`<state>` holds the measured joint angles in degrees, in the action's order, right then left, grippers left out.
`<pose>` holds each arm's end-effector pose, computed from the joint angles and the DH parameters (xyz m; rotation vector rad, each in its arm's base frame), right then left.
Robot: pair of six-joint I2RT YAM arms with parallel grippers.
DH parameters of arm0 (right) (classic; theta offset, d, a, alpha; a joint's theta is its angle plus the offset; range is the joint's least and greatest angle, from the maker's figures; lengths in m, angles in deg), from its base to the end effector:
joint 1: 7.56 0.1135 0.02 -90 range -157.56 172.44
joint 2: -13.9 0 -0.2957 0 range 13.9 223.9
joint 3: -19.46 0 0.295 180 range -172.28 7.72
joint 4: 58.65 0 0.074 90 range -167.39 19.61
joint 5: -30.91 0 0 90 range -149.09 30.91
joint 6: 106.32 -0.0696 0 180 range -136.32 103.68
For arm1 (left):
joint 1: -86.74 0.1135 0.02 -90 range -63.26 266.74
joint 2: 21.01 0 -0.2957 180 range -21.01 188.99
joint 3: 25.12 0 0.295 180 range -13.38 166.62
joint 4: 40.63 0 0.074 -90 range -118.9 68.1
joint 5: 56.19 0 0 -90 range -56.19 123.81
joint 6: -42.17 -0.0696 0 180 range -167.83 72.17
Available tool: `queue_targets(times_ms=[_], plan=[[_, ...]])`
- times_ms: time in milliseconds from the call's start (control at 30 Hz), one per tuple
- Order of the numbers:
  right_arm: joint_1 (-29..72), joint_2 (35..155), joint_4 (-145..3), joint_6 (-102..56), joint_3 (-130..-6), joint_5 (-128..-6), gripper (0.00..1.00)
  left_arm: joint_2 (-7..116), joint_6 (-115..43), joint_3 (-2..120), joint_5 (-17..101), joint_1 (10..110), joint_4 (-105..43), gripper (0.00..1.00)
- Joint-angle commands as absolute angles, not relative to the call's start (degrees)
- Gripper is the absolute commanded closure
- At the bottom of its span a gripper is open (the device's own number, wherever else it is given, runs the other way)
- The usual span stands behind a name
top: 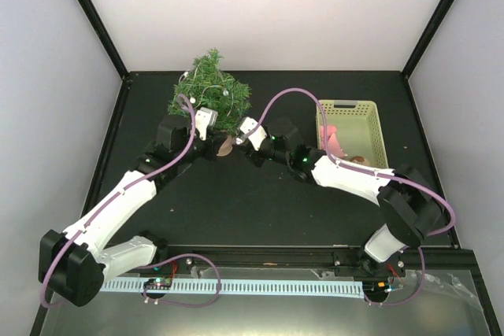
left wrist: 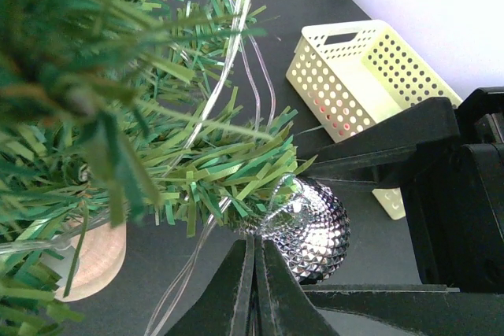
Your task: Decorate the small christmas tree
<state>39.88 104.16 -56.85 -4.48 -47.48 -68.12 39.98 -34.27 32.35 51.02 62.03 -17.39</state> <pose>0.2794 0.3205 0.2401 -1.0722 1.6690 0.5611 0.2607 -0.1426 0.2907 0.3956 2.0550 -0.7184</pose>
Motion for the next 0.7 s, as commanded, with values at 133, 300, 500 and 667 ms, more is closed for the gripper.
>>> queue_targets(times_ms=[133, 300, 500, 667], plan=[[39.89, 105.75, -56.02, -4.37, -49.75, -67.0, 0.55, 40.78, -36.22, 34.87, 50.53, 62.39, -18.27, 0.98], [39.89, 106.22, -56.06, -4.36, -50.02, -67.0, 0.55, 41.12, -36.73, 34.74, 49.85, 62.39, -17.83, 0.98], [39.89, 106.54, -56.13, -4.35, -50.91, -66.73, 0.55, 41.22, -37.51, 34.7, 48.05, 62.39, -17.57, 0.98], [39.88, 107.26, -56.05, -4.28, -51.31, -66.38, 0.55, 41.6, -38.61, 35.12, 47.03, 62.39, -16.84, 0.99]])
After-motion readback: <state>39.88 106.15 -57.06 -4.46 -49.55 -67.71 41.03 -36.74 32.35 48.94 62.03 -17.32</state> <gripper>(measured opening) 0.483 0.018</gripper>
